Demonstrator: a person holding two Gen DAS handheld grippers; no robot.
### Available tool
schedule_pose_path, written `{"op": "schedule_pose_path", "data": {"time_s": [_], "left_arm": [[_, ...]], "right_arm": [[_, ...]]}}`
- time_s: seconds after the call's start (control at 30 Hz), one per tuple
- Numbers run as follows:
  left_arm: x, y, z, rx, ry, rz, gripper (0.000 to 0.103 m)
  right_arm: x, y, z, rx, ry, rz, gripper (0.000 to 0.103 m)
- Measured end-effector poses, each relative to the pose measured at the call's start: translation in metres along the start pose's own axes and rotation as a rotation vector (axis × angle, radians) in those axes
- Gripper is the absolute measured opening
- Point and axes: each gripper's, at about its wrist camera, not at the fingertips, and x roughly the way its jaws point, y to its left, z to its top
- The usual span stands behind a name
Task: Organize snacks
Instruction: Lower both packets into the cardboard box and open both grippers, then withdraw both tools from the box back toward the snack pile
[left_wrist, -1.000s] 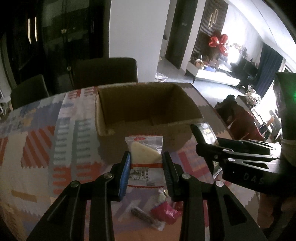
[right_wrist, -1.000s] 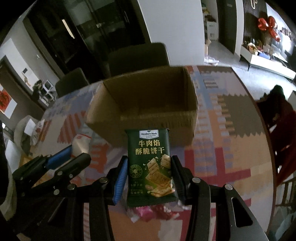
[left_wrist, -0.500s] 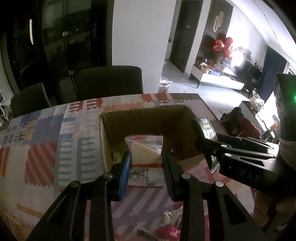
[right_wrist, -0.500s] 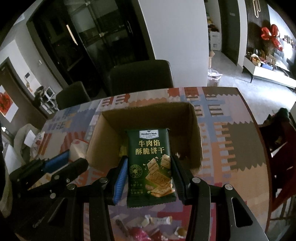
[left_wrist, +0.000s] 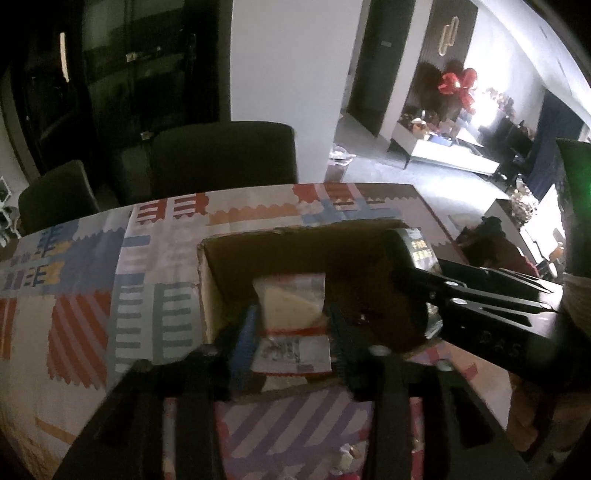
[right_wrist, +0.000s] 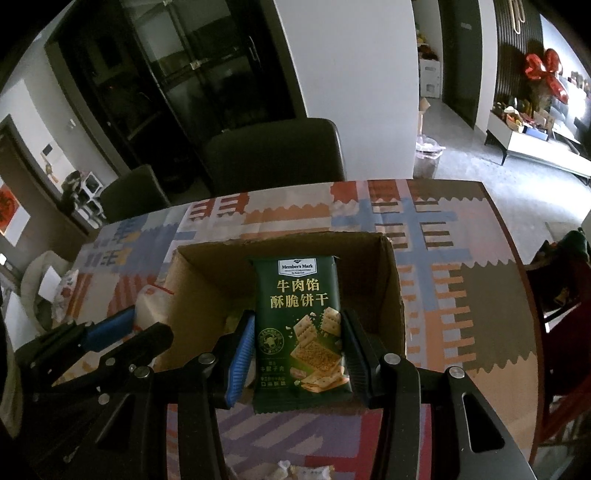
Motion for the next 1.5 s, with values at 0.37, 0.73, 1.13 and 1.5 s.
{"op": "schedule_pose_path", "data": {"time_s": [0.37,0.73,1.13,1.5], "left_arm": [[-0.013,0.011,-0.010,-0.037,-0.041,0.076,0.070],[-0.056,-0.003,-0.039,-0.029,-0.092,0.038,0.075],[-0.082,-0.014,-0.092,-0.008,-0.090,0.036,0.075],[-0.077,-0.018,-0.152,-0.011,-0.025,0.026,0.075]], "right_arm": [[0.000,-0.003,-0.010,-0.032,-0.011,-0.052,0.065],[-0.037,0.003,-0.042,-0.051,-0.038,0.008,0.065],[-0.066,0.012,-0.092,-0.100,-0.033,0.008,0.065],[-0.065,0.012,-0.146,-0.155,0.019,-0.019,0.065]]}}
